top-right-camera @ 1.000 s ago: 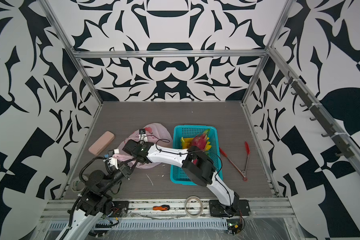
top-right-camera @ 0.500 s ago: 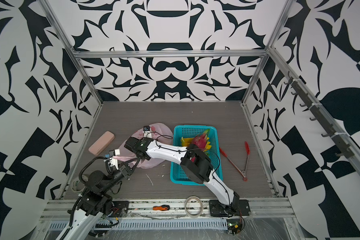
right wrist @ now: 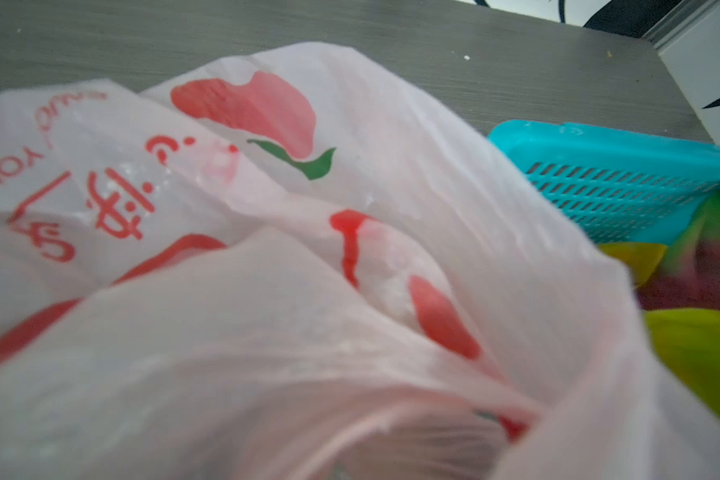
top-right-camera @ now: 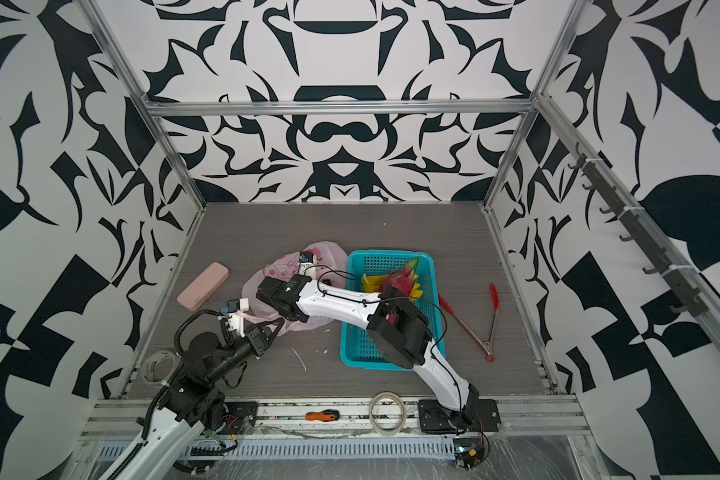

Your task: Untie the knot of the plastic bag and take out the fruit

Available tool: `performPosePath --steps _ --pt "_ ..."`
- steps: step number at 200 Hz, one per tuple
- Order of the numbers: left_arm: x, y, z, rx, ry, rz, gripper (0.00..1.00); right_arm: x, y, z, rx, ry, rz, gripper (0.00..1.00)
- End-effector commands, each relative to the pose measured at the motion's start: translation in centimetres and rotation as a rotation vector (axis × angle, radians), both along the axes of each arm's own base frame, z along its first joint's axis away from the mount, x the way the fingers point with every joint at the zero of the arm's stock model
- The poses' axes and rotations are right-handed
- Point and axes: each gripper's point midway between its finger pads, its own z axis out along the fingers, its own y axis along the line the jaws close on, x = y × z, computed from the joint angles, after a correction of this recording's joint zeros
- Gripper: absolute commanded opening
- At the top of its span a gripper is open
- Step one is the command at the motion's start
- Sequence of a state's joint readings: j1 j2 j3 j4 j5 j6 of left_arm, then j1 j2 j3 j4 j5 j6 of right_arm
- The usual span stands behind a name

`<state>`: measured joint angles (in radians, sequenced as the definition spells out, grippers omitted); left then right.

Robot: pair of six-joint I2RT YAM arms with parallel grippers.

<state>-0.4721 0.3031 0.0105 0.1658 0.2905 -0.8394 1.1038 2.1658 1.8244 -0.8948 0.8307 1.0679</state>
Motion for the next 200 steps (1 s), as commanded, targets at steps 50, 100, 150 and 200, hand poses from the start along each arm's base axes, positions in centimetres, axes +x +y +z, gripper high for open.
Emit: performPosePath --steps 50,100,150,200 --pt "1.4 -2.8 2.2 0.029 -0.074 -0.084 0.0 0.8 -3.0 1.7 0.076 -0.024 -0.092 0.73" --pt "1.0 -4.0 3.3 0.035 -0.105 -0.116 0.0 1.4 -3.2 -0.3 0.13 0.036 -0.094 0.73" --pt "0.8 -4.5 3.2 0.054 -0.097 -0.135 0.0 1.4 -2.5 -2.4 0.169 0.096 -0.092 0.76" --pt "0.9 -4.5 2.9 0.071 -0.098 -0.133 0.0 1.6 -3.2 -3.6 0.159 0.124 -0.131 0.77"
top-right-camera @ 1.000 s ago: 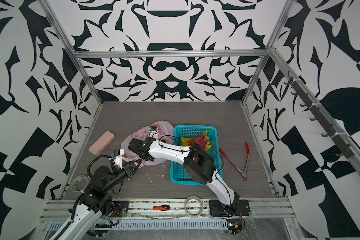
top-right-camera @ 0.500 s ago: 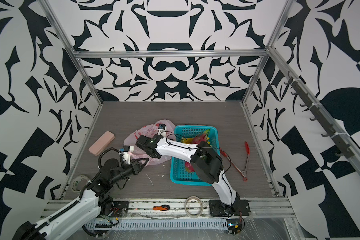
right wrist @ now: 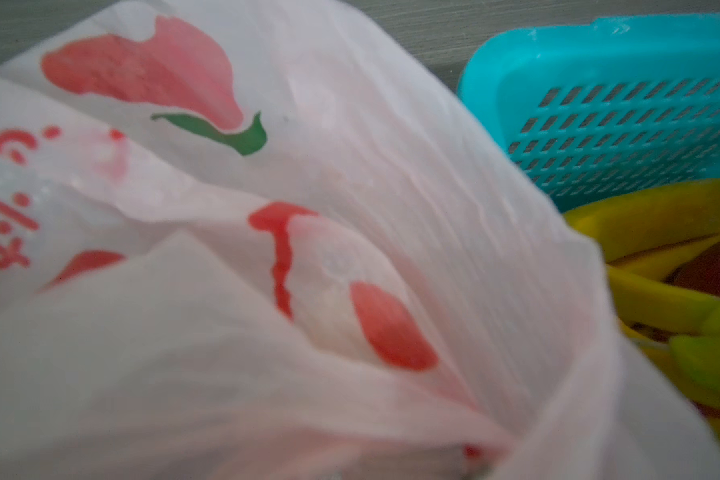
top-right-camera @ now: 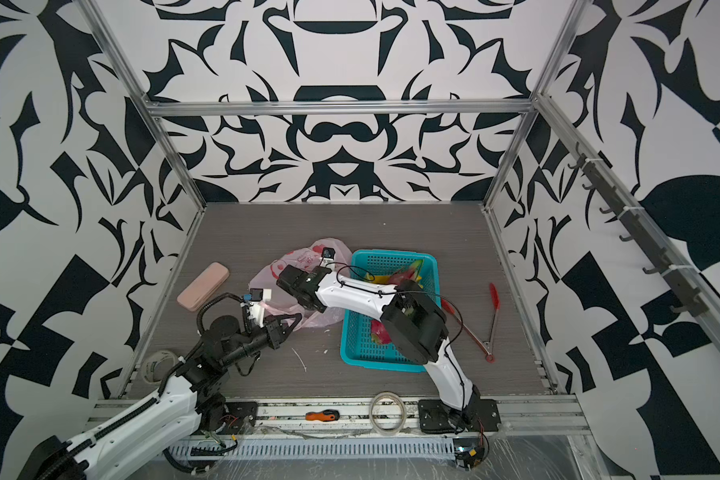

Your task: Untie the knot of the plastic bag and take out the fruit

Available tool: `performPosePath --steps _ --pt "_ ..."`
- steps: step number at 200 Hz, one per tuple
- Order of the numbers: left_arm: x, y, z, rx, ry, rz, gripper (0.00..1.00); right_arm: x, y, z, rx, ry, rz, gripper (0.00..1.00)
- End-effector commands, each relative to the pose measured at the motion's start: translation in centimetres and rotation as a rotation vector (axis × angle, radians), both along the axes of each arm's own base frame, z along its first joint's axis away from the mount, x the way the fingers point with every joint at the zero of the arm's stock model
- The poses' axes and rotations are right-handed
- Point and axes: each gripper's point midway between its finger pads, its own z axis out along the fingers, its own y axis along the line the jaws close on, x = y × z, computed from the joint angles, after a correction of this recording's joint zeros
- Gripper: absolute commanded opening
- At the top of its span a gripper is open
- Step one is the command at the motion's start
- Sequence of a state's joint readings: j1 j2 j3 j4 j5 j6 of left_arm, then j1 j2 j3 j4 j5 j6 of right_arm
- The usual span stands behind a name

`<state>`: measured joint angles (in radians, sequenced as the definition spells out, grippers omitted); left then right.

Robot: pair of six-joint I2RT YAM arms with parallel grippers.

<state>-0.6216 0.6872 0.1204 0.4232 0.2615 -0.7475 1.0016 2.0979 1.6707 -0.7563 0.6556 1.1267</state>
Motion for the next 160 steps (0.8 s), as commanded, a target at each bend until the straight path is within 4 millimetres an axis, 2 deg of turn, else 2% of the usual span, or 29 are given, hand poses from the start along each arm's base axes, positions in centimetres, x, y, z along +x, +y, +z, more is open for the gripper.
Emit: performPosePath --steps 1,49,160 --pt "0.4 -0.2 1.3 0.0 -0.038 0.006 0.0 0.1 -0.6 -0.7 -0.012 0.018 -0.032 0.77" --pt "0.5 -0.2 1.3 0.001 -0.042 0.007 0.0 0.7 -0.2 -2.5 -0.047 0.053 -0.06 0.79" --pt "0.2 0.1 1.1 -0.001 -0.043 0.012 0.0 3.6 -0.4 -3.5 0.055 -0.019 -0.145 0.81"
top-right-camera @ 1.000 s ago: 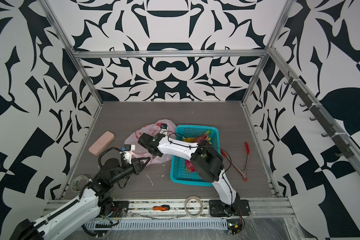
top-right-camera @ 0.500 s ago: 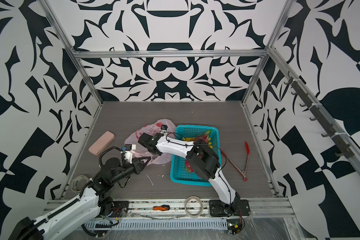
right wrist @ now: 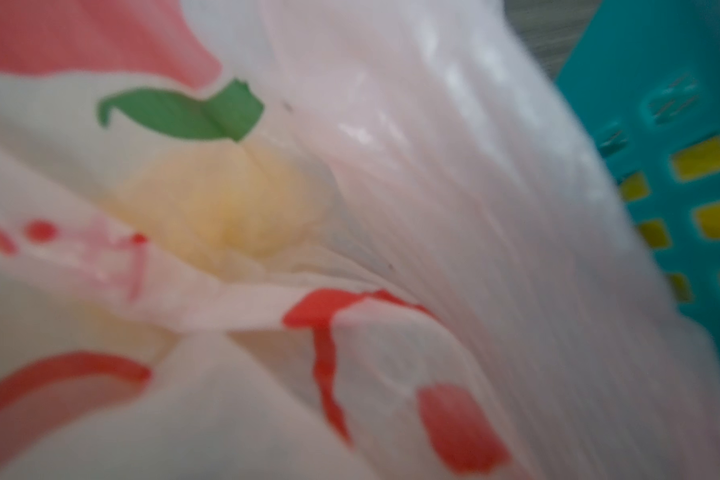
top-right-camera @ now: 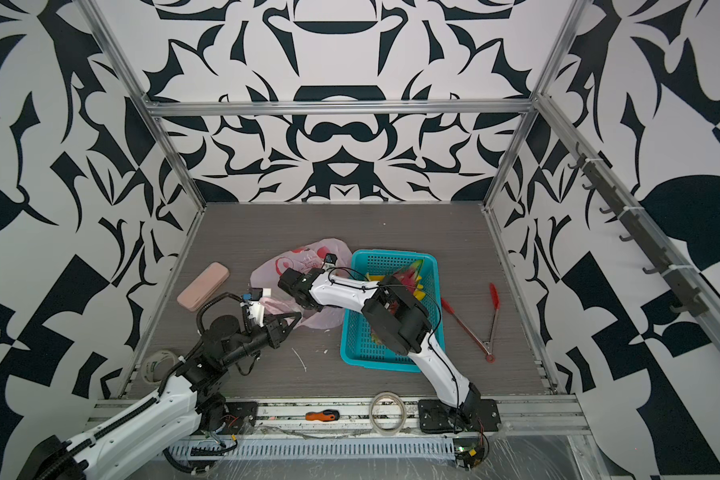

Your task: Untie the knot of the plastic bag and take out the fruit

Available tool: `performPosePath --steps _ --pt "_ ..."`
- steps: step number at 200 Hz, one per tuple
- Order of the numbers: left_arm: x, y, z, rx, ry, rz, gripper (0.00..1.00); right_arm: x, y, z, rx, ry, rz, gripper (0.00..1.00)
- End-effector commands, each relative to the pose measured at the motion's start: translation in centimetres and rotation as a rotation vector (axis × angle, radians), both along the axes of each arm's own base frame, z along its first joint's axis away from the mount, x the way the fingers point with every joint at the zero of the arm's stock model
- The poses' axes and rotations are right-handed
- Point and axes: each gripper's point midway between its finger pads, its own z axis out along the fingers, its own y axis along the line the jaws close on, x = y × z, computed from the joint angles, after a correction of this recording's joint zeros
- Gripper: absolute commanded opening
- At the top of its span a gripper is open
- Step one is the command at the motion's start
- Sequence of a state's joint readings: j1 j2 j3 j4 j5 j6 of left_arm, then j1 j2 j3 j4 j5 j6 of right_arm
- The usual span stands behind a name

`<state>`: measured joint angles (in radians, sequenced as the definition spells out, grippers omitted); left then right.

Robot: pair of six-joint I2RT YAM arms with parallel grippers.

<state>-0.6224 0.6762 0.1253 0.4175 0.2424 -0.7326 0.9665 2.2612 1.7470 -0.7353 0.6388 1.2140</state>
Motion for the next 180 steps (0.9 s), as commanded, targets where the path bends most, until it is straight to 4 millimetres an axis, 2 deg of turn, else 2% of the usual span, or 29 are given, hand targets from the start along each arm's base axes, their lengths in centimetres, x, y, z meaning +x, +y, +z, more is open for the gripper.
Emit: performPosePath --steps 1,32,55,126,152,180 --pt "-0.1 0.0 0.7 -0.007 -0.02 -0.003 0.0 1.7 -0.8 1.6 0.045 -0.057 -0.049 0.81" --pt "-0.2 0.0 0.5 -0.001 -0.012 -0.006 0.0 2.4 -0.8 1.0 0.068 -0.054 -0.069 0.81" --pt "-0.3 0.1 0.3 0.003 -0.01 -0.005 0.0 2.8 -1.0 0.5 0.08 -0.054 -0.085 0.76" --pt "0.0 0.3 0.1 0.016 -0.011 0.013 0.0 3.0 -1.3 0.7 0.096 -0.069 -0.089 0.53" --pt "0.2 0.6 -0.2 0.027 -0.012 0.032 0.0 2.8 -1.4 1.4 0.094 -0.073 -0.064 0.42" --pt "0.5 1.0 -0.6 0.036 -0.017 0.064 0.0 2.2 -1.2 2.2 0.101 -0.075 -0.022 0.35"
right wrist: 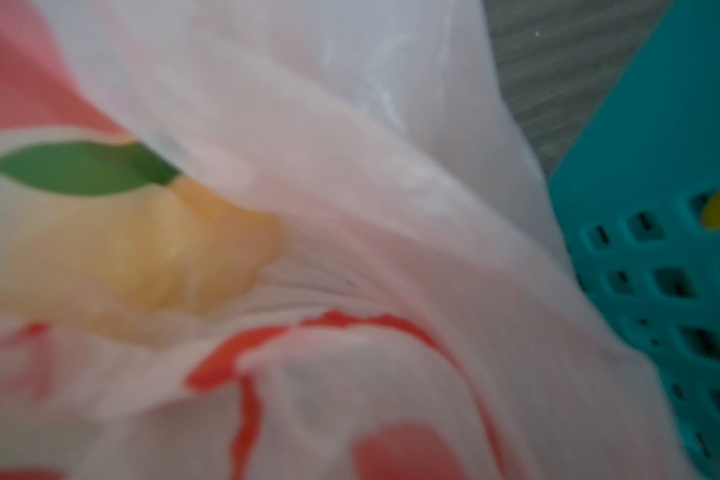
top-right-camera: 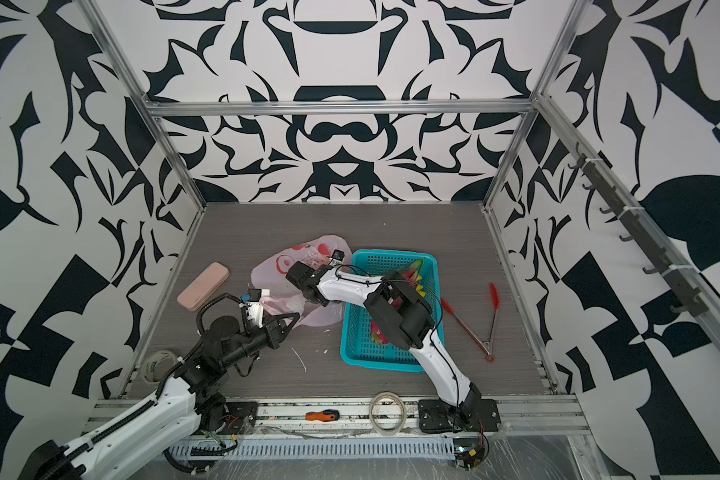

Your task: Untie the knot of the plastic bag and take out the fruit

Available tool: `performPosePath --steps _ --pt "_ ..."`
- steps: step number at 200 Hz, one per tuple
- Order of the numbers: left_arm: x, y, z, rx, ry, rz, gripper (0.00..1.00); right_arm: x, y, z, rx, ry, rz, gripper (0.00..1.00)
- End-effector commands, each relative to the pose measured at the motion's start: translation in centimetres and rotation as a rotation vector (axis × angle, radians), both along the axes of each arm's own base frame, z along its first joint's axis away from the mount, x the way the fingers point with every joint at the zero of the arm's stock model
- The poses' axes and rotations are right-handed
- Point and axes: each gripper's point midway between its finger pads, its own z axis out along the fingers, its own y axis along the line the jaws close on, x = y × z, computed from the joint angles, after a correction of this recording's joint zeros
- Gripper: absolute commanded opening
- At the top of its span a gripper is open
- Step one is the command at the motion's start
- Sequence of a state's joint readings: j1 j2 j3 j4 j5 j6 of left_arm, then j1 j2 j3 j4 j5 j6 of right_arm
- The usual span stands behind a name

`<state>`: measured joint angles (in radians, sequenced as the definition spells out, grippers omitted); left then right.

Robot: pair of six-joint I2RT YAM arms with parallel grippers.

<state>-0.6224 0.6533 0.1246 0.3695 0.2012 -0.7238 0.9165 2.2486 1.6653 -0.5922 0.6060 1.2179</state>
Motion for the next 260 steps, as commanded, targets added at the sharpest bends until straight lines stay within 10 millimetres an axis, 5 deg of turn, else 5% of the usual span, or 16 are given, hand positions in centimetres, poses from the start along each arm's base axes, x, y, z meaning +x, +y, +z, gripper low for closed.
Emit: performPosePath --steps 1,70,123,171,212,260 --pt "0.3 0.4 0.0 0.009 -0.026 0.026 0.0 0.4 -0.3 3.6 0.02 -0.058 0.022 0.35" --pt "0.1 1.3 -0.4 0.016 -0.032 0.061 0.0 -0.6 0.8 4.6 0.111 -0.07 0.076 0.25" --pt "-0.9 1.0 0.9 -0.03 -0.049 0.021 0.0 0.9 2.7 5.4 0.177 -0.106 0.088 0.65" --pt "-1.7 1.0 0.9 -0.042 -0.049 -0.01 0.0 2.4 3.5 5.7 0.224 -0.115 0.065 0.88" --pt "-2.3 1.0 0.9 -0.055 -0.047 -0.029 0.0 3.8 2.6 4.9 0.245 -0.096 -0.002 0.96" --pt "-2.7 1.2 0.9 -0.054 -0.048 -0.03 0.0 5.1 2.6 3.4 0.253 -0.069 -0.032 0.94"
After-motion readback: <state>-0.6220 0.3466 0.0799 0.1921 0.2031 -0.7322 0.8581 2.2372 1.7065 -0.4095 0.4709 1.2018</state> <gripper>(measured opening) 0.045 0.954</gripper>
